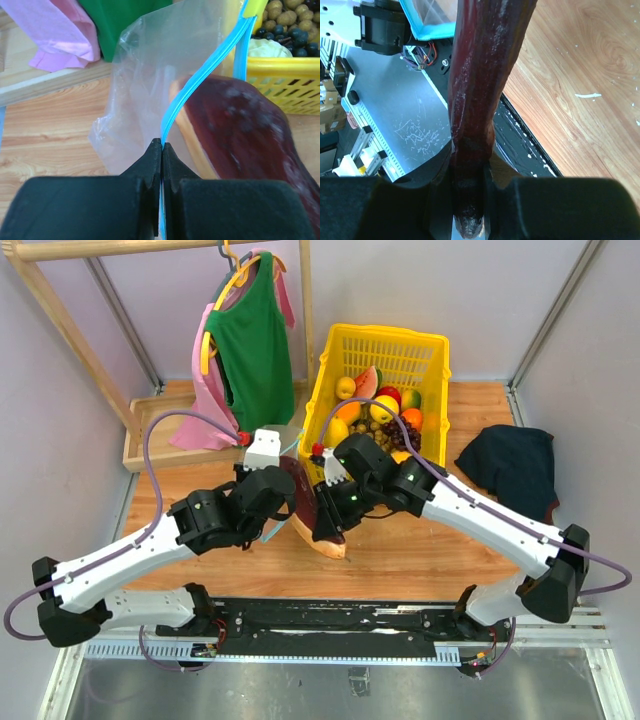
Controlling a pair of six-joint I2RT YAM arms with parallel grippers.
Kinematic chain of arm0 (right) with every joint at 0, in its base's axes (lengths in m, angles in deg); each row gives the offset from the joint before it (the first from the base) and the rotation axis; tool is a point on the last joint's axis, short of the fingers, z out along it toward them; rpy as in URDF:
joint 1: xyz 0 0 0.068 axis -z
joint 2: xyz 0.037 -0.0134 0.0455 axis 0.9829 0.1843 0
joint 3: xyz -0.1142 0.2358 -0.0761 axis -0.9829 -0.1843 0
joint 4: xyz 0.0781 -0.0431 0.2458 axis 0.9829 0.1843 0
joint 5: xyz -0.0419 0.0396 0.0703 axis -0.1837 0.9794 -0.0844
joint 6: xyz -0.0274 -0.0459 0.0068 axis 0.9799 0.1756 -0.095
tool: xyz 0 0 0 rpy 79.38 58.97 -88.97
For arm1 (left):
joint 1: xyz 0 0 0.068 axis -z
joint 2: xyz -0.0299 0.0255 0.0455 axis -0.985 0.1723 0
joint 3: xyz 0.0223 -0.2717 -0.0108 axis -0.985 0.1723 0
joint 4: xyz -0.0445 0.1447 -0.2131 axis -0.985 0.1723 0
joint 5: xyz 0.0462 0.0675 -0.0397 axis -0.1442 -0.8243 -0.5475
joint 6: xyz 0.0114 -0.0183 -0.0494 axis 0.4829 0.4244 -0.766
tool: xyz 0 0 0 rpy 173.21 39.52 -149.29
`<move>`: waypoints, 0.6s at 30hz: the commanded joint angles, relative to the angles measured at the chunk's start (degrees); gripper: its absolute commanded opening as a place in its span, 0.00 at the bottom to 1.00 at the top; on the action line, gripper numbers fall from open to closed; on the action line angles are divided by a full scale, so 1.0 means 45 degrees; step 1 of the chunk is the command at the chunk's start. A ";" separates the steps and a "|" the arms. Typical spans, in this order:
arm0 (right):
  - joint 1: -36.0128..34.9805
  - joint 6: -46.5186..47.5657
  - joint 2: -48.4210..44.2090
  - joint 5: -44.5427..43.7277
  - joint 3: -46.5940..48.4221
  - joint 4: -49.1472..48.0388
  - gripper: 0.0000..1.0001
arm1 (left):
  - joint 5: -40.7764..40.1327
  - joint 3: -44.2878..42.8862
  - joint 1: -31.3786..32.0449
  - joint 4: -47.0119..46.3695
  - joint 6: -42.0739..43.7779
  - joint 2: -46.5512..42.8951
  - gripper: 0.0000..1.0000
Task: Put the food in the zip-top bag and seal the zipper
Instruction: Place the fake food in the zipper food storage bag.
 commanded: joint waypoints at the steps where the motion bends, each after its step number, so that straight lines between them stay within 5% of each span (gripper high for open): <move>1: -0.0141 -0.0337 0.0429 0.0430 0.0777 -0.0108 0.01 | -0.0952 0.0046 0.0757 0.0023 0.0306 0.0154 0.00; 9: 0.0127 -0.1285 0.0777 0.0873 0.0672 -0.1159 0.01 | -0.1295 0.0050 0.1751 0.0422 -0.0230 0.0353 0.00; 18: 0.0774 -0.2343 0.0643 0.0950 0.0075 -0.3191 0.01 | 0.0562 0.0320 0.2126 0.0179 -0.1023 0.0063 0.00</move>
